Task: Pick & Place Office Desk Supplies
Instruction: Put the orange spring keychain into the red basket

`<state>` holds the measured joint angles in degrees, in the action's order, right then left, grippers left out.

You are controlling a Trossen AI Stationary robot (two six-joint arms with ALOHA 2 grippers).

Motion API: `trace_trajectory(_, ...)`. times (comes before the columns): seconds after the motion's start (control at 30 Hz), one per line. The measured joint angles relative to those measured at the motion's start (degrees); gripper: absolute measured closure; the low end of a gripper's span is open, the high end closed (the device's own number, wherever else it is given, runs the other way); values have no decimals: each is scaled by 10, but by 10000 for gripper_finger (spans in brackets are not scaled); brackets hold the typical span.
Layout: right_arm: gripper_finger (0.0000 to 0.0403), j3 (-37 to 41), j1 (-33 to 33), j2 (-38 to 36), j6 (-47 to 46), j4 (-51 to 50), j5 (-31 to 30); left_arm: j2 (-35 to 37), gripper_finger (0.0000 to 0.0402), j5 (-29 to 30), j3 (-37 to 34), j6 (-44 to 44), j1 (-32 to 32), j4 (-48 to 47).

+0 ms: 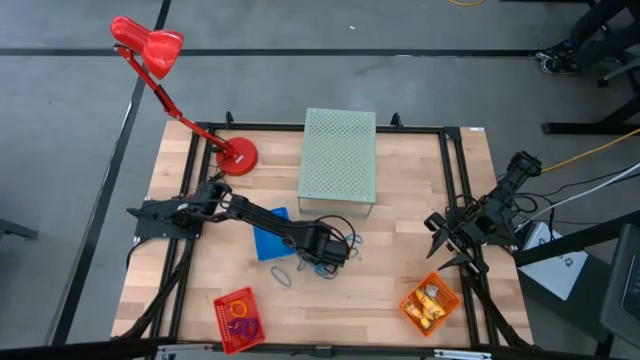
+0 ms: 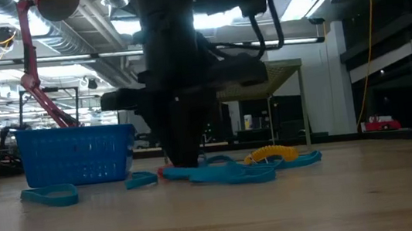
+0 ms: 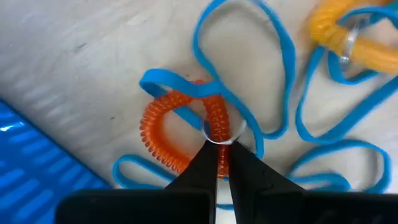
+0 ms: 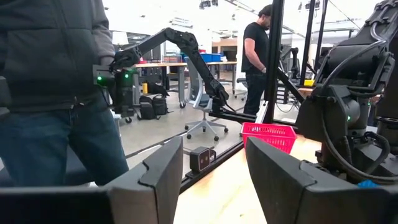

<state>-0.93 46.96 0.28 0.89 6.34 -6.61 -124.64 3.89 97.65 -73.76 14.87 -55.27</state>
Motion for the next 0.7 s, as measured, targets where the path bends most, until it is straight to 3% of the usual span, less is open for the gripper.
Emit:
trace_trajectory(0.5, 224, 0, 0, 0, 0, 0, 0, 1, 393, 62, 159, 31, 0, -136)
trace_trajectory(0.7, 224, 0, 0, 0, 0, 0, 0, 1, 392, 57, 166, 31, 6, -143)
